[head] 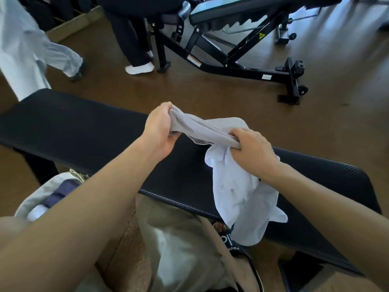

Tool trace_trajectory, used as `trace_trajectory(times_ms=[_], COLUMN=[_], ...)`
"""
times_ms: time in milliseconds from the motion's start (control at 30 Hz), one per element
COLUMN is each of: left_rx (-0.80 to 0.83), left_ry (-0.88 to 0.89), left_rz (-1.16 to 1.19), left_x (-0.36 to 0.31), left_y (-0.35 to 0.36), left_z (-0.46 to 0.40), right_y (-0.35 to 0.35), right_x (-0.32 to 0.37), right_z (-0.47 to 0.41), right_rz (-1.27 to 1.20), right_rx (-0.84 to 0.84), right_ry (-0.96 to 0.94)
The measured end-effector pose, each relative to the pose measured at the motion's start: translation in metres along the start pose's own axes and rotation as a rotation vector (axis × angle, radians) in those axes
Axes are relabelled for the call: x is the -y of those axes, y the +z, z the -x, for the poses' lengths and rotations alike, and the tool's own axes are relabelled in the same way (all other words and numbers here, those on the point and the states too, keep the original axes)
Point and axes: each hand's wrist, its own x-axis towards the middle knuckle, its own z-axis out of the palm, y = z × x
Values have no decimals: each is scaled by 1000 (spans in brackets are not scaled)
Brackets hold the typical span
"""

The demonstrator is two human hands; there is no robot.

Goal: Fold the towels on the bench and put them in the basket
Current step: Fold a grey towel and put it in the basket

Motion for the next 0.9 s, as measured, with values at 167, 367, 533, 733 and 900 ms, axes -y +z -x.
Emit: trace_trajectory(times_ms=[167,367,533,733,900], left_rx=[164,276,184,222,71], left_ry=[294,970,700,118,29], left_rz=[-691,-1857,-1117,-162,70], left_x=[23,41,28,15,0], left_y=[-15,-8,-8,2,3], left_z=[-5,7,-8,18,17], right_y=[-1,8,14,23,12], right_x=[4,18,10,3,7], right_z=[-15,-17,-8,2,0], right_rz=[-197,-318,-153,-300,-210], right_rx=[-23,-97,-5,54,44], right_ry=[-28,-148,69,328,295])
